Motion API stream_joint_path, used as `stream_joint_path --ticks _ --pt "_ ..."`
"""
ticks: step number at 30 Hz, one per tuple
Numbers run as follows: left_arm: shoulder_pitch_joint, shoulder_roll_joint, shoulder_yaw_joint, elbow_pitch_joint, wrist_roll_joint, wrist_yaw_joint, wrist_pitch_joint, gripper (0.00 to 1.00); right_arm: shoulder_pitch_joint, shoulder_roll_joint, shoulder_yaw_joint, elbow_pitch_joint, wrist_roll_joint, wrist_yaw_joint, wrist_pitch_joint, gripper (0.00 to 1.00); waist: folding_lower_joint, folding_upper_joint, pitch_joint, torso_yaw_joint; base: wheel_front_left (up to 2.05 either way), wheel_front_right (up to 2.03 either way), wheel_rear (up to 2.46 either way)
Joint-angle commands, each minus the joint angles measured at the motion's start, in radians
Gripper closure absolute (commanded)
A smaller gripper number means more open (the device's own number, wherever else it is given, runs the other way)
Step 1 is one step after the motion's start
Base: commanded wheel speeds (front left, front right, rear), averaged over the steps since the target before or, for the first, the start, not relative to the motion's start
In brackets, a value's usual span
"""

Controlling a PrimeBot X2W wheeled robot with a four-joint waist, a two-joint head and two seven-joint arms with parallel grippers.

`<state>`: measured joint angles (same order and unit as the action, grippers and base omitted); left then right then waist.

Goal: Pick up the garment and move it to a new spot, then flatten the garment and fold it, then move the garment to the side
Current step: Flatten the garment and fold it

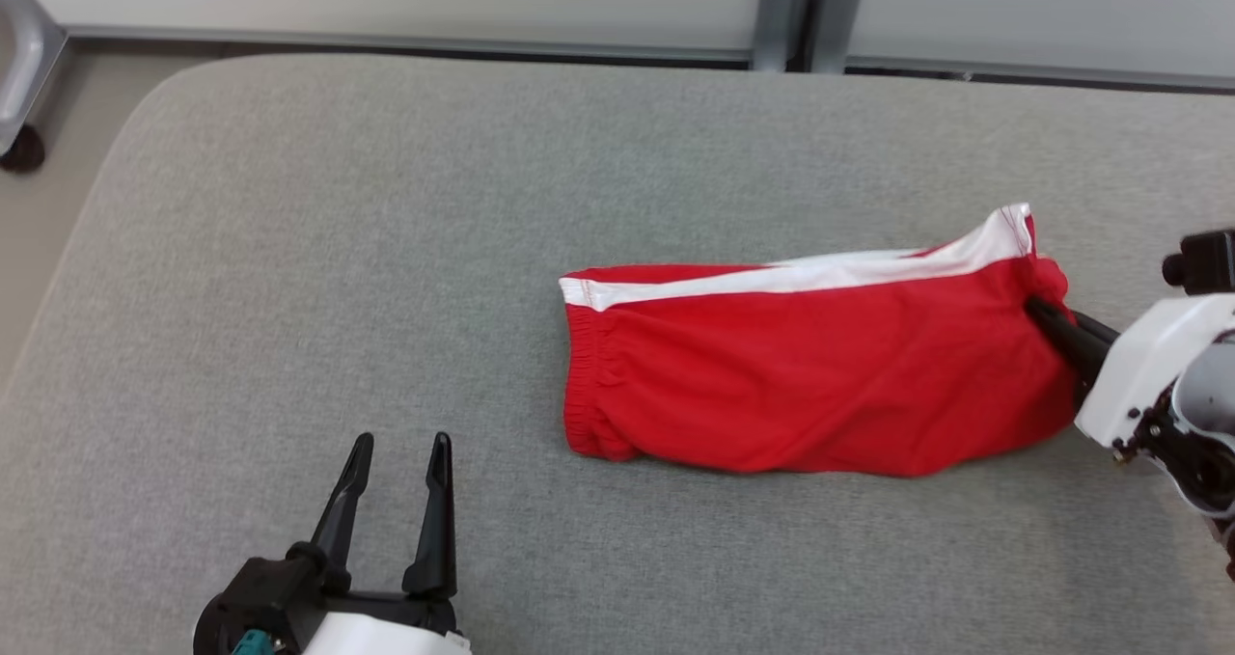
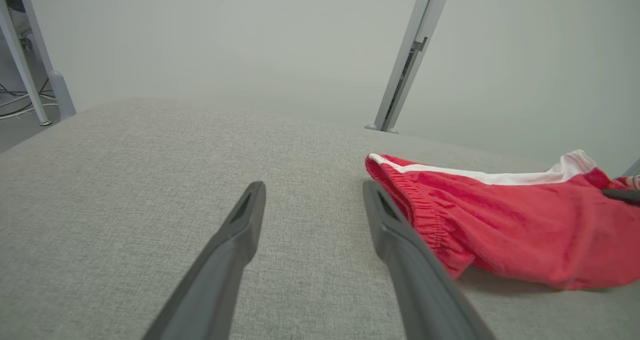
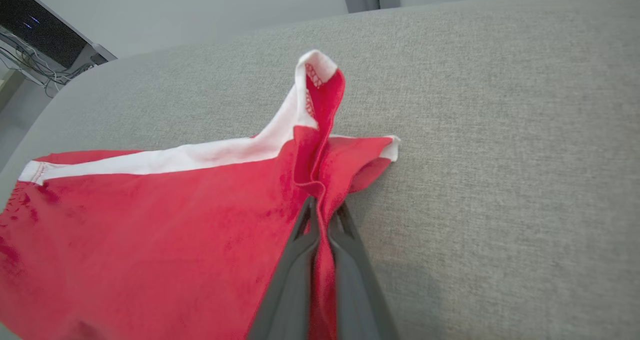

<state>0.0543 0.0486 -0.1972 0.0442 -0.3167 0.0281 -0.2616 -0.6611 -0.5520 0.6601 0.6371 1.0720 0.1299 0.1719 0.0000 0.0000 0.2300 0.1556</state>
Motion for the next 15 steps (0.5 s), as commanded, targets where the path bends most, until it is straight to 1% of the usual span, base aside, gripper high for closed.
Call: stream_joint_path --ticks 1,6,11,13,15 --pt "0.014 0.004 0.01 0.004 0.009 -0.005 -0.004 0.0 0.031 -0.008 -0.012 0.002 0.016 0.001 -0.013 1.0 0.0 0.0 -0.041 -0.035 0.0 0.0 0.0" --pt "0.046 0.004 0.03 0.012 0.021 -0.018 -0.004 0.0 0.103 -0.035 -0.062 0.016 0.05 0.001 -0.037 1.0 0.0 0.0 -0.077 -0.058 0.0 0.0 0.0" --pt "0.061 0.004 0.033 0.013 0.022 -0.02 -0.004 0.0 0.12 -0.061 -0.108 0.028 0.064 0.002 -0.04 1.0 0.0 0.0 -0.09 -0.063 0.0 0.0 0.0" --pt "0.061 0.004 0.031 0.013 0.022 -0.022 -0.004 0.0 0.112 -0.061 -0.13 0.008 0.068 0.002 -0.033 1.0 0.0 0.0 -0.095 -0.062 0.0 0.0 0.0" --pt "0.065 0.004 0.029 0.012 0.017 -0.019 -0.004 0.0 0.106 -0.047 -0.141 -0.038 0.072 0.002 -0.01 1.0 0.0 0.0 -0.1 -0.063 0.0 0.0 0.0"
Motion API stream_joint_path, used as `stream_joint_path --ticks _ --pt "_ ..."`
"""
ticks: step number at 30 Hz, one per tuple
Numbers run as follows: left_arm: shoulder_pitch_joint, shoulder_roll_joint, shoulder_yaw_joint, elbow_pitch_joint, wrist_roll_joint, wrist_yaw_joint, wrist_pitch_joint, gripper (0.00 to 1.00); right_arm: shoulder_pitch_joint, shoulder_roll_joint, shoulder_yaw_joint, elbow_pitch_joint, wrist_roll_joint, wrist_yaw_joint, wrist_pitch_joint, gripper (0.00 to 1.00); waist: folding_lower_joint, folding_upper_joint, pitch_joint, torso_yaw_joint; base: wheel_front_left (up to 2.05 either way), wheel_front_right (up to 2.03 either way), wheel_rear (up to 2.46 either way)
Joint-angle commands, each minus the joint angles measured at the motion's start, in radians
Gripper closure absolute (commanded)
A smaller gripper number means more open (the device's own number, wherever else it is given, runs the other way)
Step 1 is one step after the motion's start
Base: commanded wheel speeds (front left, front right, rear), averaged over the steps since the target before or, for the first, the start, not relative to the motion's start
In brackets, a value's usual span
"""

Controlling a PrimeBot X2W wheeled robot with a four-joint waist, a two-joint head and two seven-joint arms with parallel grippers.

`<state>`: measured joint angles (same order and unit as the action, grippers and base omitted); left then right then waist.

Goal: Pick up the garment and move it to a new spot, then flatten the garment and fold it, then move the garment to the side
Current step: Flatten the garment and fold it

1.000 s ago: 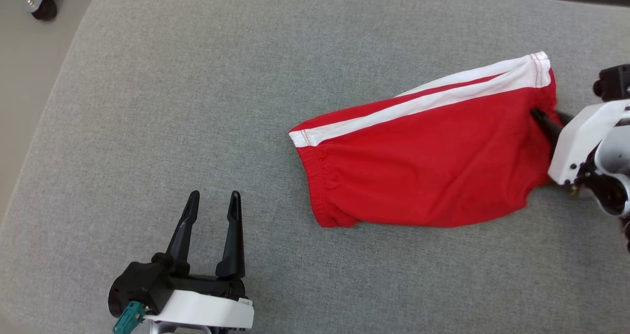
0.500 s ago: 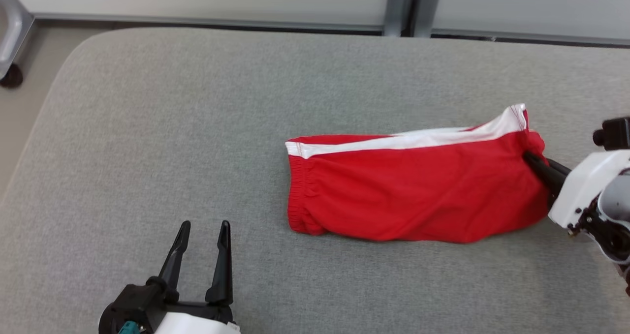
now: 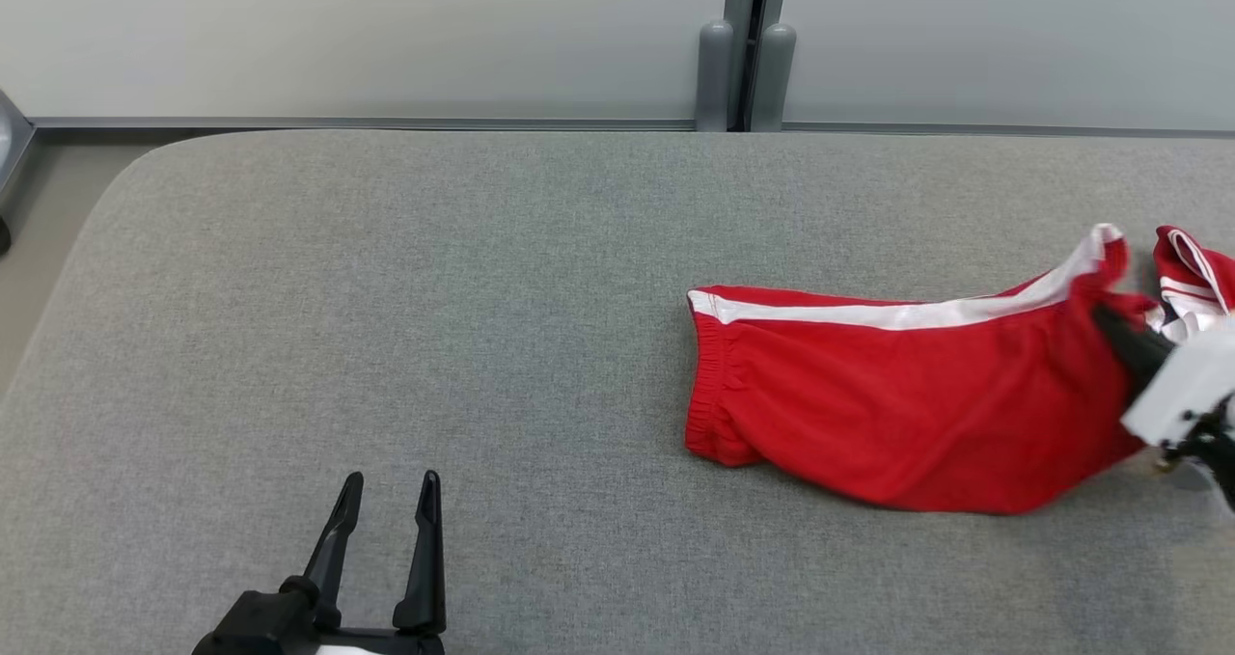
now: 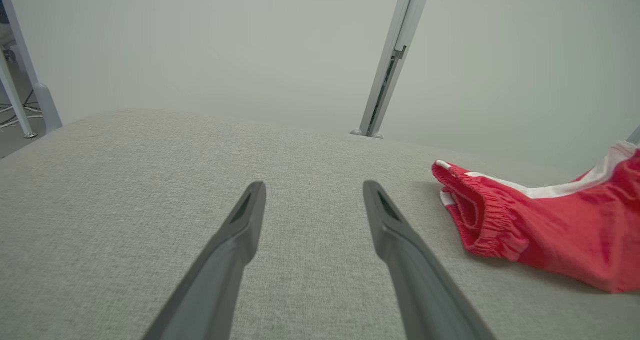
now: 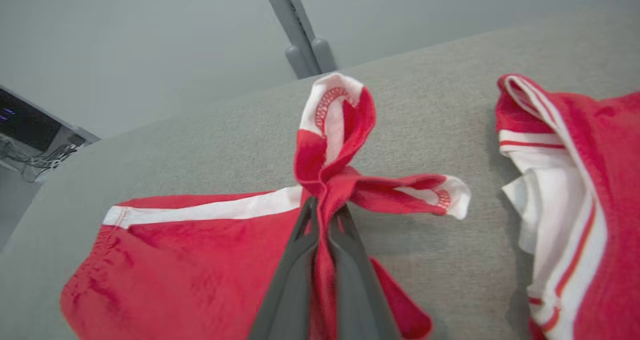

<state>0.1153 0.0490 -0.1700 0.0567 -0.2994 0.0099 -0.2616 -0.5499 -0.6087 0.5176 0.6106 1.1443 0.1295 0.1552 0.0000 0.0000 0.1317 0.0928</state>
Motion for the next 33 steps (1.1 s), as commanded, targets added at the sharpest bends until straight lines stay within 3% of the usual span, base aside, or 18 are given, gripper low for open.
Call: stream_joint_path --ticks 1,6,10,11,16,20,25,27,28,33 --pt "0.008 0.004 0.003 -0.001 -0.003 0.001 -0.004 0.0 -0.005 0.015 0.005 -0.047 -0.009 0.002 0.023 1.0 0.0 0.0 -0.003 -0.001 0.0 0.0 0.0" --pt "0.016 0.004 -0.007 -0.001 -0.01 0.01 -0.004 0.0 0.007 0.083 0.024 -0.229 -0.048 0.002 0.1 1.0 0.0 0.0 -0.006 0.001 0.0 0.0 0.0" --pt "0.01 0.004 -0.019 0.001 -0.01 0.011 -0.004 0.0 0.006 0.208 0.043 -0.289 -0.107 0.002 0.158 1.0 0.0 0.0 -0.004 0.009 0.0 0.0 0.0" --pt "0.006 0.003 -0.03 0.006 -0.011 0.007 -0.004 0.0 -0.001 0.284 0.047 -0.28 -0.143 0.002 0.175 1.0 0.0 0.0 -0.003 0.021 0.0 0.0 0.0" --pt "-0.007 0.004 -0.061 0.027 -0.015 -0.002 -0.004 0.0 -0.018 0.468 0.013 -0.19 -0.223 0.002 0.164 1.0 0.0 0.0 -0.004 0.063 0.0 0.0 0.0" --pt "-0.008 0.003 -0.078 0.037 -0.02 0.005 -0.004 0.0 -0.038 0.53 -0.03 -0.093 -0.285 0.002 0.125 1.0 0.0 0.0 -0.005 0.099 0.0 0.0 0.0" --pt "-0.003 0.004 -0.081 0.043 -0.02 0.008 -0.004 0.0 -0.063 0.553 -0.074 0.012 -0.327 0.002 0.065 1.0 0.0 0.0 -0.007 0.126 0.0 0.0 0.0" --pt "0.0 0.003 -0.081 0.046 -0.021 0.009 -0.004 0.0 -0.066 0.555 -0.075 0.032 -0.322 0.002 0.039 0.45 0.0 0.0 -0.009 0.13 0.0 0.0 0.0" --pt "0.001 0.003 -0.08 0.047 -0.021 0.009 -0.004 0.0 -0.065 0.555 -0.063 0.031 -0.314 0.002 0.026 0.0 0.0 0.0 -0.01 0.131 0.0 0.0 0.0" --pt "0.024 0.004 -0.052 0.046 -0.022 0.015 -0.004 0.0 -0.038 0.554 0.021 -0.016 -0.359 0.002 -0.074 0.0 0.0 0.0 -0.029 0.095 0.0 0.0 0.0"
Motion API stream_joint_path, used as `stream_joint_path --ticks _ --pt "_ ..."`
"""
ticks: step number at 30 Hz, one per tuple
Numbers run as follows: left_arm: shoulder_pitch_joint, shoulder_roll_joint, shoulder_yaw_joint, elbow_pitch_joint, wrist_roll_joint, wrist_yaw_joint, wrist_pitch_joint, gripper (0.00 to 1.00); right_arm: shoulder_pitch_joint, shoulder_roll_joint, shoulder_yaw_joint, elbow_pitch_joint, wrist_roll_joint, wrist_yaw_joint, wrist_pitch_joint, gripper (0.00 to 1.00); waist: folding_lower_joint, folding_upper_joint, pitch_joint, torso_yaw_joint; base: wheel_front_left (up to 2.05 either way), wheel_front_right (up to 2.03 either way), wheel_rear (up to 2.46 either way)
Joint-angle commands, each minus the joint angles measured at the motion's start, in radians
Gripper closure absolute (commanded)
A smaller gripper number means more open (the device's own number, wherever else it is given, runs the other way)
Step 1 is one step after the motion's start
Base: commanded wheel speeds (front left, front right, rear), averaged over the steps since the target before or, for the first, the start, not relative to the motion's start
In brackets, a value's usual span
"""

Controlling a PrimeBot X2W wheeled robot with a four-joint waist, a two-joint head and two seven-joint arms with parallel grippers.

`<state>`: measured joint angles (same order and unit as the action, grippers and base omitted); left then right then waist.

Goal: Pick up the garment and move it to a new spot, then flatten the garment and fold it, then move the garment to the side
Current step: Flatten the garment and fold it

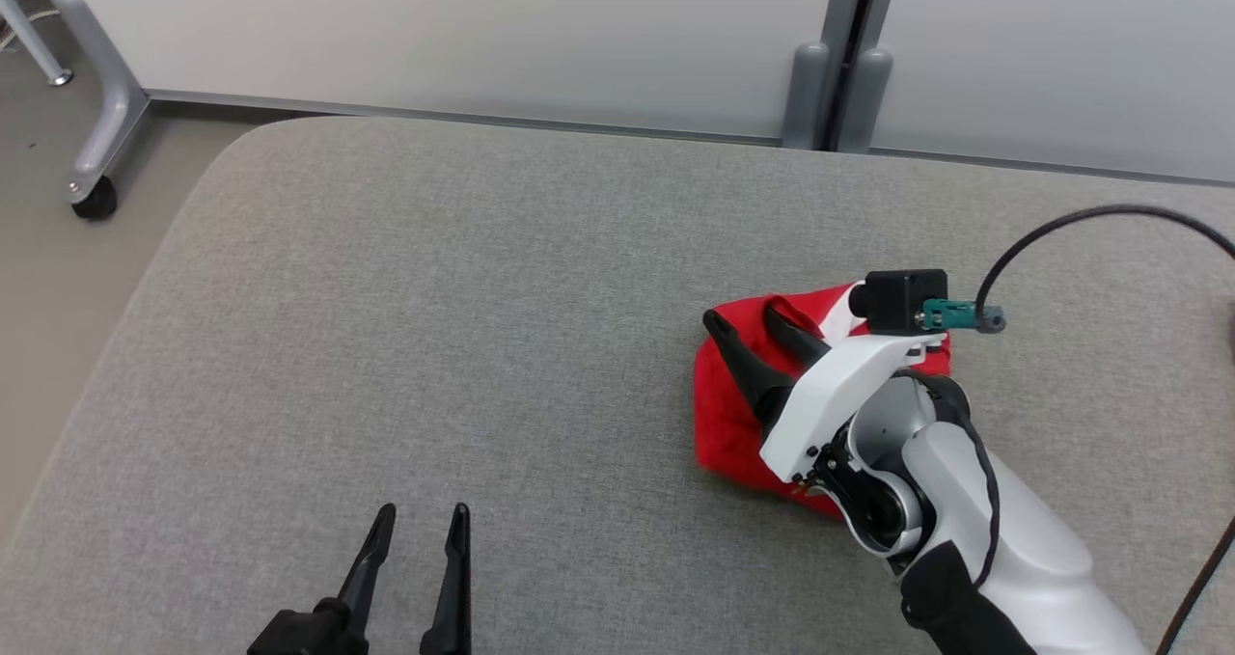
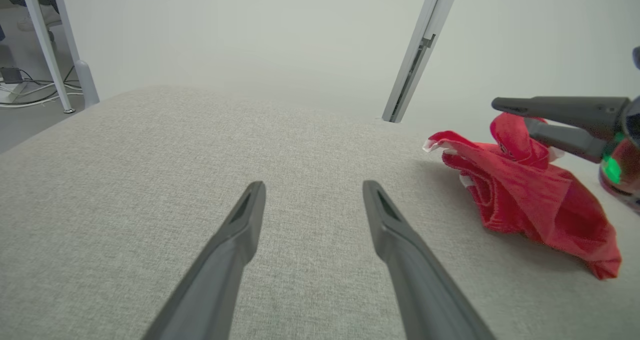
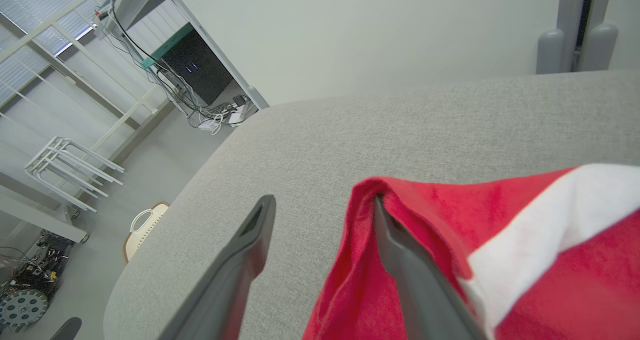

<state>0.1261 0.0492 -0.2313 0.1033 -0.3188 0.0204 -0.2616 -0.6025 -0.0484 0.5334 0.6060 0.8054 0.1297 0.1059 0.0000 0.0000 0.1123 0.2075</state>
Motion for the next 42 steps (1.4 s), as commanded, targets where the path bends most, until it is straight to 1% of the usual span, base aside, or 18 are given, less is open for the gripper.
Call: stream_joint_path --ticks 1,3,4,8,14,16,20,24,27,30,31,32,33,34,35,36,38,42 --pt "0.015 0.003 0.02 -0.001 0.002 0.005 -0.004 0.0 0.029 -0.008 0.012 -0.024 -0.032 0.002 -0.053 0.0 0.0 0.0 -0.016 -0.031 0.0 0.0 0.0" --pt "0.024 0.003 0.04 -0.005 0.009 0.005 -0.004 0.0 0.057 -0.027 0.02 -0.066 -0.07 0.002 -0.115 0.0 0.0 0.0 -0.035 -0.05 0.0 0.0 0.0" --pt "0.024 0.003 0.04 -0.005 0.009 0.005 -0.004 0.0 0.057 -0.027 0.02 -0.066 -0.07 0.002 -0.115 0.0 0.0 0.0 -0.035 -0.05 0.0 0.0 0.0" --pt "0.053 0.003 0.088 -0.018 0.002 0.012 -0.004 0.0 0.148 -0.125 0.015 -0.144 -0.187 0.002 -0.225 0.0 0.0 0.0 -0.075 -0.1 0.0 0.0 0.0" --pt "0.091 0.003 0.121 -0.027 -0.005 0.012 -0.004 0.0 0.324 -0.238 -0.103 -0.214 -0.286 0.002 -0.336 0.0 0.0 0.0 -0.121 -0.155 0.0 0.0 0.0" --pt "0.089 0.004 0.123 -0.034 -0.007 0.011 -0.004 0.0 0.384 -0.254 -0.149 -0.223 -0.326 0.001 -0.355 0.0 0.0 0.0 -0.126 -0.164 0.0 0.0 0.0" --pt "0.1 0.004 0.134 -0.037 -0.009 0.01 -0.004 0.0 0.48 -0.262 -0.259 -0.245 -0.411 0.002 -0.372 0.0 0.0 0.0 -0.137 -0.177 0.0 0.0 0.0" --pt "0.112 0.004 0.156 -0.031 0.001 0.008 -0.004 0.0 0.58 -0.21 -0.396 -0.318 -0.492 0.002 -0.372 0.0 0.0 0.0 -0.149 -0.185 0.0 0.0 0.0" --pt "0.111 0.003 0.176 -0.029 0.005 0.005 -0.004 0.0 0.629 -0.169 -0.444 -0.342 -0.528 0.002 -0.371 0.0 0.0 0.0 -0.154 -0.187 0.0 0.0 0.0" --pt "0.112 0.003 0.192 -0.03 0.01 -0.001 -0.004 0.0 0.637 -0.138 -0.44 -0.355 -0.525 0.002 -0.372 0.0 0.0 0.0 -0.152 -0.189 0.0 0.0 0.0" --pt "0.11 0.003 0.192 -0.03 0.013 -0.002 -0.004 0.0 0.629 -0.131 -0.434 -0.36 -0.515 0.002 -0.372 0.08 0.0 0.0 -0.151 -0.189 0.0 0.0 0.0" --pt "0.108 0.003 0.192 -0.03 0.016 -0.005 -0.004 0.0 0.618 -0.132 -0.427 -0.365 -0.51 0.002 -0.372 0.36 0.0 0.0 -0.148 -0.187 0.0 0.0 0.0" --pt "0.104 0.003 0.191 -0.03 0.019 -0.007 -0.004 0.0 0.605 -0.135 -0.414 -0.367 -0.506 0.002 -0.372 0.54 0.0 0.0 -0.145 -0.184 0.0 0.0 0.0" --pt "0.101 0.003 0.189 -0.031 0.023 -0.009 -0.004 0.0 0.588 -0.138 -0.403 -0.368 -0.503 0.002 -0.372 0.65 0.0 0.0 -0.143 -0.182 0.0 0.0 0.0" --pt "0.097 0.003 0.187 -0.034 0.025 -0.011 -0.004 0.0 0.569 -0.138 -0.395 -0.369 -0.496 0.002 -0.372 0.86 0.0 0.0 -0.14 -0.178 0.0 0.0 0.0" --pt "0.094 0.003 0.186 -0.036 0.027 -0.01 -0.004 0.0 0.55 -0.137 -0.383 -0.362 -0.487 0.002 -0.372 1.0 0.0 0.0 -0.137 -0.174 0.0 0.0 0.0" --pt "0.088 0.003 0.182 -0.04 0.032 -0.013 -0.004 0.0 0.502 -0.14 -0.349 -0.337 -0.477 0.002 -0.37 1.0 0.0 0.0 -0.128 -0.164 0.0 0.0 0.0" --pt "0.07 0.003 0.168 -0.048 0.036 -0.017 -0.004 0.0 0.373 -0.137 -0.273 -0.256 -0.493 0.002 -0.311 1.0 0.0 0.0 -0.094 -0.14 0.0 0.0 0.0"
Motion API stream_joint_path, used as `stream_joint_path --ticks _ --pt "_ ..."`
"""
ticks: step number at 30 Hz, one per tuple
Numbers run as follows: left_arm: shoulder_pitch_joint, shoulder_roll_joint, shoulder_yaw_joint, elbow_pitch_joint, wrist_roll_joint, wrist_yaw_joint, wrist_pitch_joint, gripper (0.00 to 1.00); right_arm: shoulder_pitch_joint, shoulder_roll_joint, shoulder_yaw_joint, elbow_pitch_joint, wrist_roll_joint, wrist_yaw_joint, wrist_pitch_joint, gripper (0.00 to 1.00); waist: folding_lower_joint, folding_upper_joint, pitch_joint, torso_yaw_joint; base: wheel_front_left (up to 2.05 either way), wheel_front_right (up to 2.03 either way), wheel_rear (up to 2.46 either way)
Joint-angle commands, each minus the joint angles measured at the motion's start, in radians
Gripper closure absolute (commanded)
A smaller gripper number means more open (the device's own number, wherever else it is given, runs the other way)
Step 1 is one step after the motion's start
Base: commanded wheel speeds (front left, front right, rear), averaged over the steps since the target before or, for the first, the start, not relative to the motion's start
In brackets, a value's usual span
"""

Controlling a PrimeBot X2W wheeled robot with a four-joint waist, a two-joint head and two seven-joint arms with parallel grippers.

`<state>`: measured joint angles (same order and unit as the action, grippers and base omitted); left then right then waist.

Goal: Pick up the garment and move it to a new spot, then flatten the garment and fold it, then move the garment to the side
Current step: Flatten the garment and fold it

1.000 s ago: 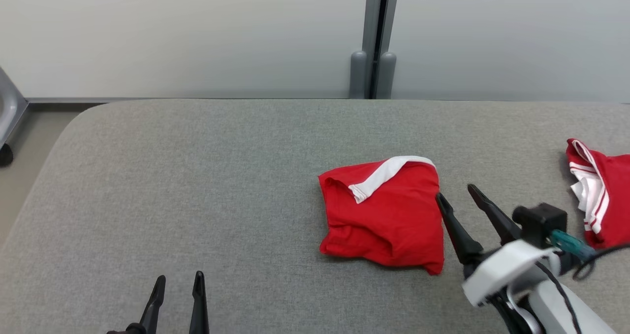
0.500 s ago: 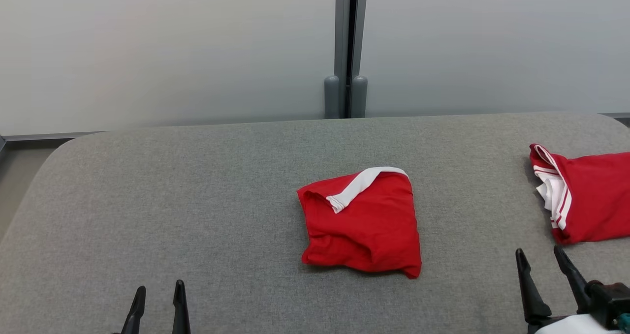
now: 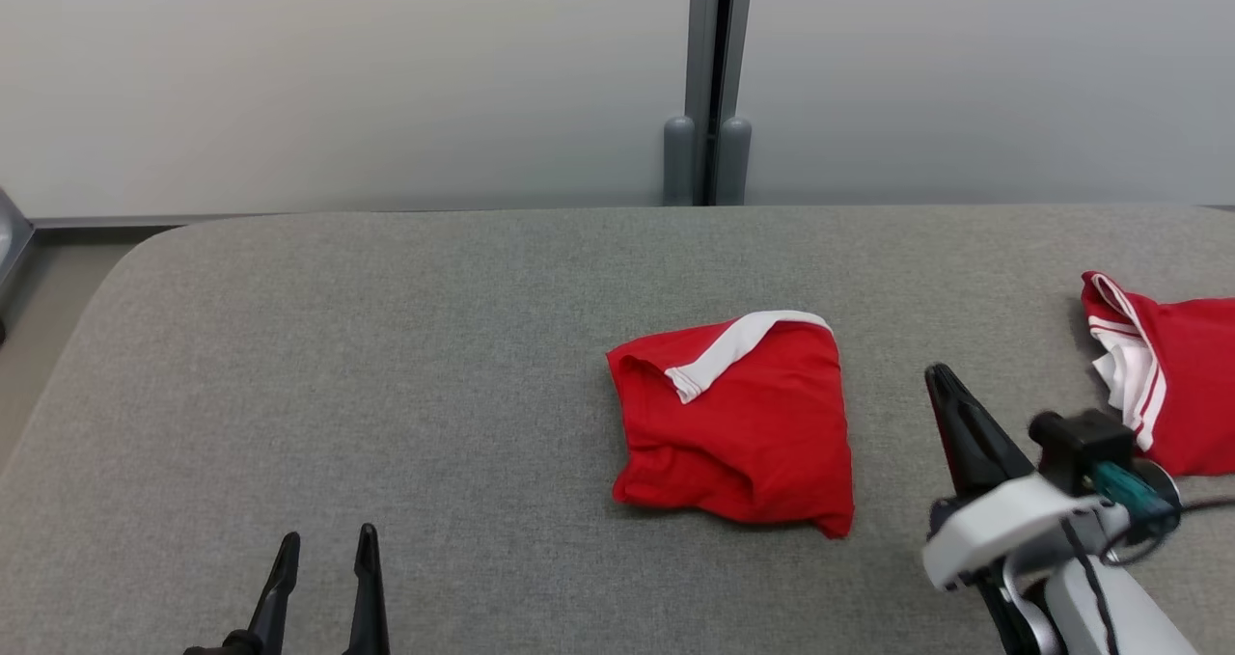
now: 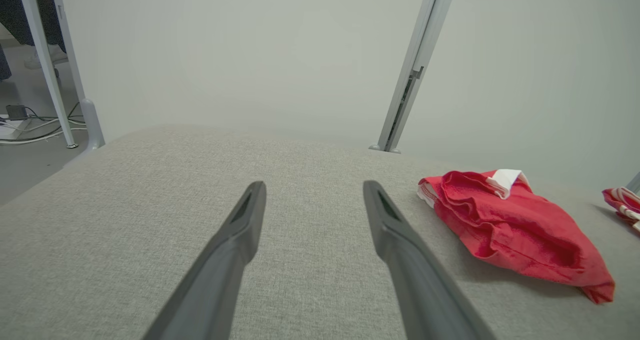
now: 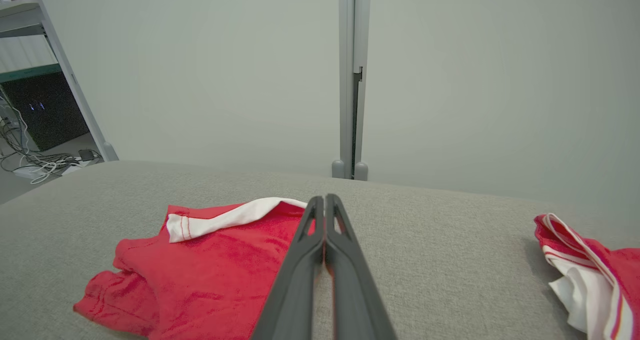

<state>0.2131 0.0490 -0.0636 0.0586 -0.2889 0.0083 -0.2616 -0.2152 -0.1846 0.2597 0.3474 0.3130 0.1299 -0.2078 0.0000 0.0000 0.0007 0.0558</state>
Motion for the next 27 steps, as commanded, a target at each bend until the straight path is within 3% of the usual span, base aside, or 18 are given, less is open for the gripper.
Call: stream_joint_path --ticks 1,5,15,27 --pt "-0.026 0.004 -0.004 -0.006 0.006 -0.006 -0.004 0.0 -0.048 0.01 0.024 0.024 -0.002 0.001 0.018 1.0 0.0 0.0 0.032 0.018 0.0 0.0 0.0" --pt "-0.058 0.004 -0.032 -0.012 0.007 -0.013 -0.004 0.0 -0.175 0.041 0.091 0.135 -0.005 0.001 0.055 1.0 0.0 0.0 0.088 0.05 0.0 0.0 0.0" --pt "-0.109 0.004 -0.06 -0.005 -0.011 0.001 -0.004 0.0 -0.303 0.078 0.145 0.388 0.012 0.001 0.052 1.0 0.0 0.0 0.148 0.125 0.0 0.0 0.0" --pt "-0.123 0.004 -0.085 0.004 -0.02 0.007 -0.004 0.0 -0.408 0.085 0.244 0.507 0.044 0.001 0.055 1.0 0.0 0.0 0.157 0.162 0.0 0.0 0.0"
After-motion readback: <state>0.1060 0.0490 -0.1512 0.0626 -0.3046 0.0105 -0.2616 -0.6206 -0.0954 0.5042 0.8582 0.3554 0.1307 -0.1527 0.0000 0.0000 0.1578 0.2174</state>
